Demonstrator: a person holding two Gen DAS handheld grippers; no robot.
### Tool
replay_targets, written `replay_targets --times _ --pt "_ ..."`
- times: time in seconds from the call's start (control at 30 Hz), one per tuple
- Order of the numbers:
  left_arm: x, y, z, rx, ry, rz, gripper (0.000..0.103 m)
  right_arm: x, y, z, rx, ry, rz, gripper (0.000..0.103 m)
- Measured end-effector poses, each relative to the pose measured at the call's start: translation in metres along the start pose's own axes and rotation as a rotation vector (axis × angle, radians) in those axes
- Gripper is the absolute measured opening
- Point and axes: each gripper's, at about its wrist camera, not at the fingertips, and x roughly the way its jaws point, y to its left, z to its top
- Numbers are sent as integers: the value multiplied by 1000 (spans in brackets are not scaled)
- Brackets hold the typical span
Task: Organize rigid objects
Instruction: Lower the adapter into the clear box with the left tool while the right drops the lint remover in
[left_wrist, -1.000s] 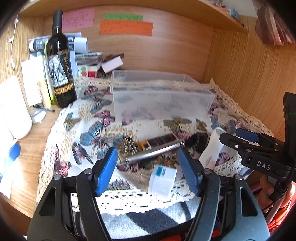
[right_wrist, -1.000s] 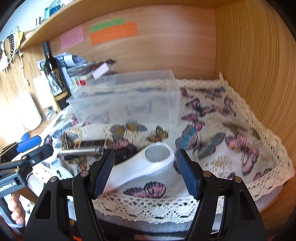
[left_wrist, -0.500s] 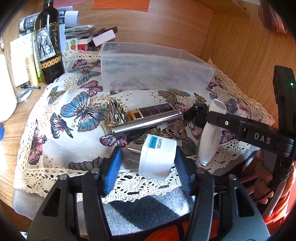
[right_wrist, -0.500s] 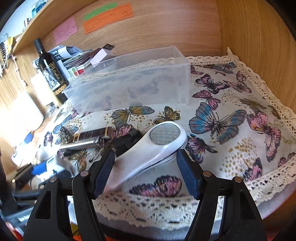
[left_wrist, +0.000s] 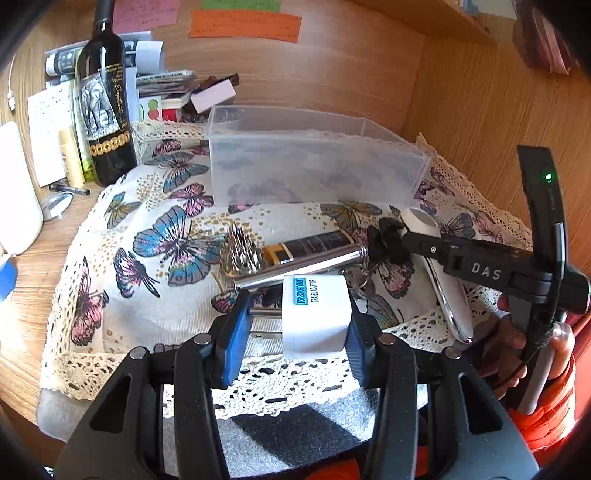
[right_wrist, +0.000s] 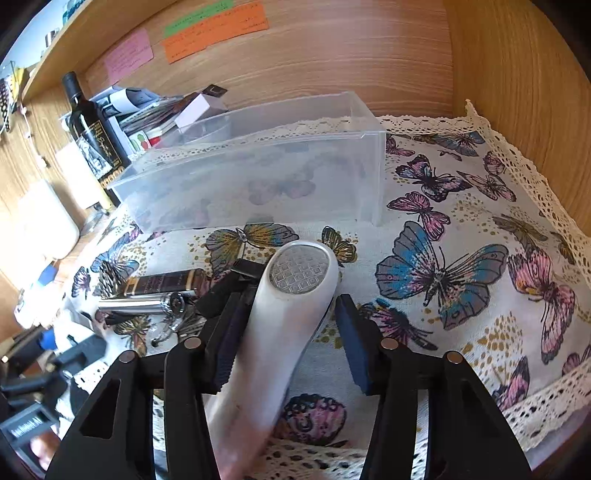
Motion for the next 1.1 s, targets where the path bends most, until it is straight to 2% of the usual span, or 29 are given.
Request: replay_targets --times 0.13,0.3,0.77,1.1 --pt "-5 -3 8 7 -29 0 46 4 0 5 -37 20 -34 38" --pt "-11 -6 21 23 -75 12 46 -4 -2 7 -39 -6 -42 38" --pt "-17 9 88 33 -203 51 46 -78 -4 54 -49 -286 -62 37" --pt "-2 17 132 35 -212 54 46 -101 -1 99 -77 -425 -72 37"
